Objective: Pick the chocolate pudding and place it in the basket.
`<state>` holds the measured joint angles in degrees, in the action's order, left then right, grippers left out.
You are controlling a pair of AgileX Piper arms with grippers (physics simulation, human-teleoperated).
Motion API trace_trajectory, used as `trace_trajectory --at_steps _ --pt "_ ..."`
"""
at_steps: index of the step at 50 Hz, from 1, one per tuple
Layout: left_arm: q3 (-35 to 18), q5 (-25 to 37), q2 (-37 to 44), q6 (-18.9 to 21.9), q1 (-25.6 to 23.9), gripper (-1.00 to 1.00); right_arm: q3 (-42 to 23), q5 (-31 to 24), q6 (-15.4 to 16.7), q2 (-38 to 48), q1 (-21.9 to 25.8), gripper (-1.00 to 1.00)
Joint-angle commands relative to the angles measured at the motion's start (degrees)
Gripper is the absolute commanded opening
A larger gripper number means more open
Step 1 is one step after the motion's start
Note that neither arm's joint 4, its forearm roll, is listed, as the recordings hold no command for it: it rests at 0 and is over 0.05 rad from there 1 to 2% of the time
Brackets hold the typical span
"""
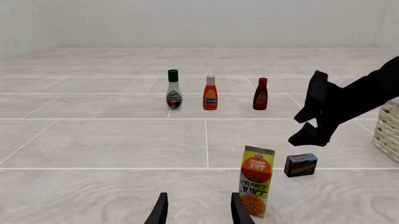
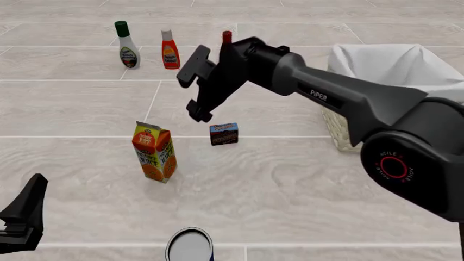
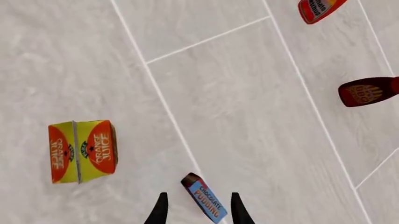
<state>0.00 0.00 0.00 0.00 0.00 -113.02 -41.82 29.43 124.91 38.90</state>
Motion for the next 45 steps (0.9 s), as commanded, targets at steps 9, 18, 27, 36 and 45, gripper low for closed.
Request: trace_trajectory --at_steps 9,18,27,36,45 --pt "0.0 0.0 0.0 0.0 0.0 1.00 -0.4 0.6 -1.4 2.4 -0.1 1.00" --pt "0.0 0.0 0.0 0.0 0.0 1.00 -0.5 1.3 -1.8 3.3 -0.1 1.00" --pt "0.0 0.0 0.0 0.0 0.0 1.00 -1.0 1.5 -2.3 4.3 -0.2 1.00" --pt "0.0 0.0 0.0 0.0 0.0 1.00 -1.6 1.8 -2.3 5.5 -0.9 1.00" --pt "0.0 0.0 0.0 0.0 0.0 1.00 -1.3 2.1 -2.7 6.0 -1.1 1.00"
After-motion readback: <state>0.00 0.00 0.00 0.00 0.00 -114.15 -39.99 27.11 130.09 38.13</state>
